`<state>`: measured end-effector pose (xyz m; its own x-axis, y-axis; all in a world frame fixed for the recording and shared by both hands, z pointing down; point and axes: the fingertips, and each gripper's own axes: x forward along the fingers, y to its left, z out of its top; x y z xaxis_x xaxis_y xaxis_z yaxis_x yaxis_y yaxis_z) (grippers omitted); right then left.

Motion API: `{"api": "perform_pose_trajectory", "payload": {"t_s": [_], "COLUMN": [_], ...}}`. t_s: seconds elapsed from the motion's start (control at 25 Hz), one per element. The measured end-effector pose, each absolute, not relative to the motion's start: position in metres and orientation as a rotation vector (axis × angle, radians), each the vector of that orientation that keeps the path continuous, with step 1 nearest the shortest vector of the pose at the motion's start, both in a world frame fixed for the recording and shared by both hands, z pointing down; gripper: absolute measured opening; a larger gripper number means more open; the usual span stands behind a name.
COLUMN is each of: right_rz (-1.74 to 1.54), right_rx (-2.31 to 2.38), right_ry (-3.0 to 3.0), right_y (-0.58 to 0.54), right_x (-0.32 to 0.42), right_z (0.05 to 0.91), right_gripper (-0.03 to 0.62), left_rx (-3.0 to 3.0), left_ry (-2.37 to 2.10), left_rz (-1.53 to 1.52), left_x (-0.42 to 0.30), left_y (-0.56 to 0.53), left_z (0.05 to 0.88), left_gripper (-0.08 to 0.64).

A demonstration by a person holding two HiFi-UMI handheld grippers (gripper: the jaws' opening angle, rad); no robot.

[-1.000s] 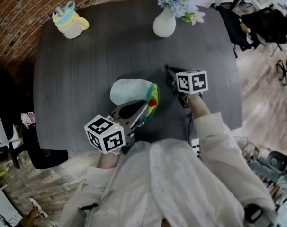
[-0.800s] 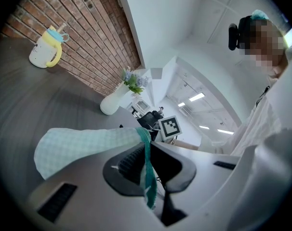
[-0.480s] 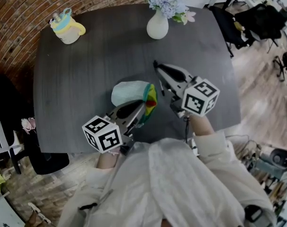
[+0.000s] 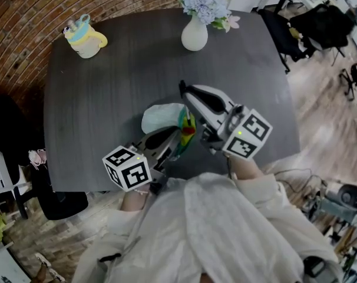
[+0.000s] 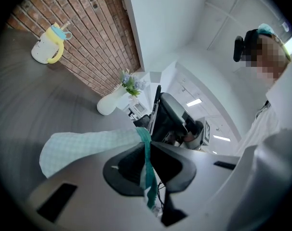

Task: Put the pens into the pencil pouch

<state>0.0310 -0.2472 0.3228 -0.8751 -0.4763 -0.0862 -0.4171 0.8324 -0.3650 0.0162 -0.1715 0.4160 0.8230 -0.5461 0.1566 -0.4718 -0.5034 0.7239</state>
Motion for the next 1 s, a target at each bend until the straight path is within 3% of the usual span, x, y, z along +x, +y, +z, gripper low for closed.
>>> {"api": "perform_pose_trajectory", "payload": {"t_s": [0.32, 1.0], "right_rz": [-0.367, -0.415], "right_rx": [-0.741, -0.764], "right_ry": [2.751, 2.831], "right_y": [-0.237, -0.213], "right_x": [0.037, 0.055], "right_z": [0.332, 0.364], "right_gripper": [0.043, 0.043], "left_rx": [2.171, 2.155], "left_ry": [-0.747, -0.743], "left_rz": [-0.148, -0.169], "left_x": [0.011, 0.009], "left_y": [-0.171, -0.175], "left_z": [0.412, 0.412], "left_gripper": [0.038, 0.038]}}
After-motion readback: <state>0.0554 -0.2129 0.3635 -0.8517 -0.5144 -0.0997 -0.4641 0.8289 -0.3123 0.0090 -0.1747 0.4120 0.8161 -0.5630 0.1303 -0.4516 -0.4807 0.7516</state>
